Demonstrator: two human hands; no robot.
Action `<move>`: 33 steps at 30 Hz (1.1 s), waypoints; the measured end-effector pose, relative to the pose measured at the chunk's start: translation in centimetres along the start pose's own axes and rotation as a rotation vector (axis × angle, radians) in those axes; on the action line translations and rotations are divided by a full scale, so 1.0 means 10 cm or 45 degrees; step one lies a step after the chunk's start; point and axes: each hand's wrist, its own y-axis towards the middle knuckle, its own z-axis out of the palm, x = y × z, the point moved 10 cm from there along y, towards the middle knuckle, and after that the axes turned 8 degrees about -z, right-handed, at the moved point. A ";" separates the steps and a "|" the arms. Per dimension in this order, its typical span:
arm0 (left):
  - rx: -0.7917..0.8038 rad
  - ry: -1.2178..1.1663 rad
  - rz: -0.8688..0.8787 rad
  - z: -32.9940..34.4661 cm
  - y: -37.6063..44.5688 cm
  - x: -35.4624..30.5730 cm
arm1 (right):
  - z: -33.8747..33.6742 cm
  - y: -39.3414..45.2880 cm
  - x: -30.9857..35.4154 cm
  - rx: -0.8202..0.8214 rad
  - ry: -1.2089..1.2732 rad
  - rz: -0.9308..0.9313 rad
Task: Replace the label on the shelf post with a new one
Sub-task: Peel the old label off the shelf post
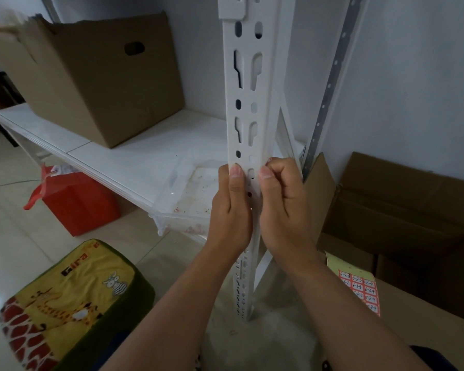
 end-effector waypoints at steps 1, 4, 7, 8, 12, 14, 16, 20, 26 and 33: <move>0.002 -0.001 0.000 0.00 0.00 0.00 | 0.00 0.00 0.01 0.002 -0.012 -0.005; -0.006 -0.011 -0.003 0.00 0.00 0.00 | -0.01 0.00 0.03 0.002 -0.028 -0.007; -0.023 -0.001 -0.001 0.00 0.00 -0.01 | -0.03 0.01 0.05 -0.024 -0.050 -0.027; -0.026 0.001 -0.001 0.00 -0.01 -0.01 | -0.04 0.01 0.06 -0.032 -0.061 -0.031; -0.017 -0.020 0.002 0.00 -0.01 0.00 | -0.06 0.01 0.06 -0.051 -0.091 -0.034; -0.019 -0.014 0.004 0.00 -0.01 -0.01 | -0.06 0.01 0.05 -0.058 -0.102 -0.032; -0.025 -0.003 0.007 0.00 -0.01 -0.01 | -0.07 0.01 0.02 -0.061 -0.095 -0.017; -0.040 0.010 0.006 0.00 0.00 0.00 | -0.05 0.01 -0.01 -0.050 -0.025 0.008; -0.038 0.013 0.026 -0.01 0.00 -0.01 | -0.06 0.00 0.02 -0.056 -0.081 -0.026; -0.016 -0.005 0.010 0.00 0.00 -0.01 | -0.06 -0.01 0.01 -0.041 -0.046 0.000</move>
